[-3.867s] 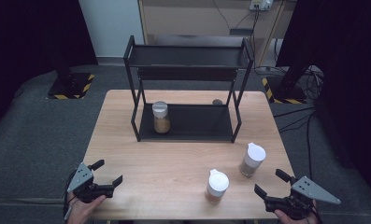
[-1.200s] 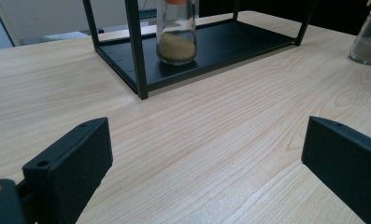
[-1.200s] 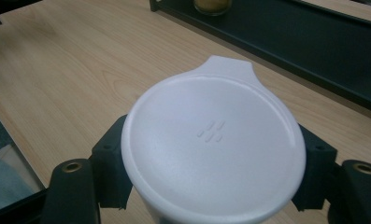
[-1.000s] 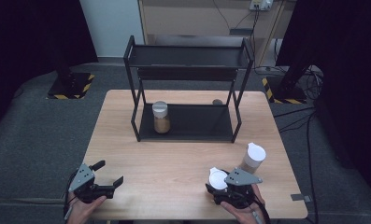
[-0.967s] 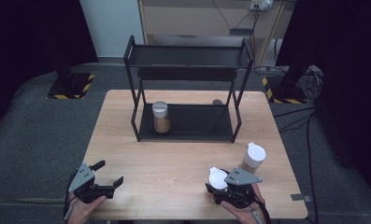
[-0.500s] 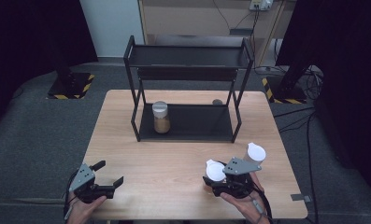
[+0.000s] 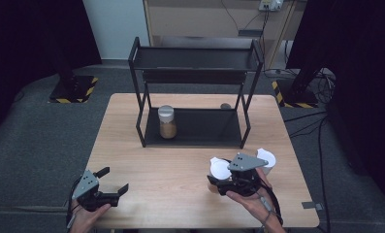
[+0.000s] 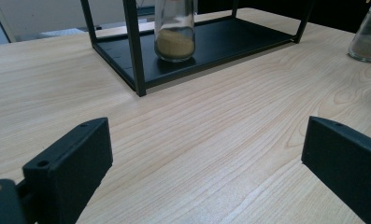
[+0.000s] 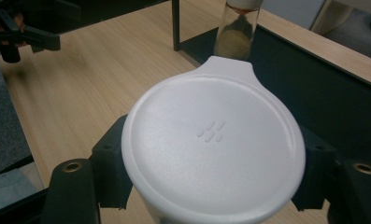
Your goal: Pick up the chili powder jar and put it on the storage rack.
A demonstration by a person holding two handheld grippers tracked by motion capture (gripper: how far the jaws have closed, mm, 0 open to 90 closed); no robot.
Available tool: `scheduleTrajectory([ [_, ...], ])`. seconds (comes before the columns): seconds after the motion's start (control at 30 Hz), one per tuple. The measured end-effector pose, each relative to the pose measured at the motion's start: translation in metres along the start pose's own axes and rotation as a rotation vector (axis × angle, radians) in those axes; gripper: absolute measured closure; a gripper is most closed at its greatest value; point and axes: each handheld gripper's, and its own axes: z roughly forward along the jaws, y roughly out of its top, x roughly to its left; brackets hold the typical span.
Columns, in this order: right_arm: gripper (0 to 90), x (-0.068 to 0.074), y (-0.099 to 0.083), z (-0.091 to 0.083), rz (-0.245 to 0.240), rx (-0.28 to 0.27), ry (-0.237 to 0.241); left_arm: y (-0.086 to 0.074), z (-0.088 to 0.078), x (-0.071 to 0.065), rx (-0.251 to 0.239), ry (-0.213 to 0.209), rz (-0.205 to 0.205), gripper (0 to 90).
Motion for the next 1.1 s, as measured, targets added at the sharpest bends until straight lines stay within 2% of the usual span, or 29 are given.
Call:
scheduleTrajectory([
  [0.7,31.0,-0.017,0.057,0.008,-0.041,-0.018,0.021,0.0,0.0,0.0,0.001,0.0,0.002,0.8],
  [1.1,31.0,-0.025,0.089,0.024,-0.054,-0.021,0.022,0.0,0.0,0.0,0.004,0.001,0.005,0.8],
])
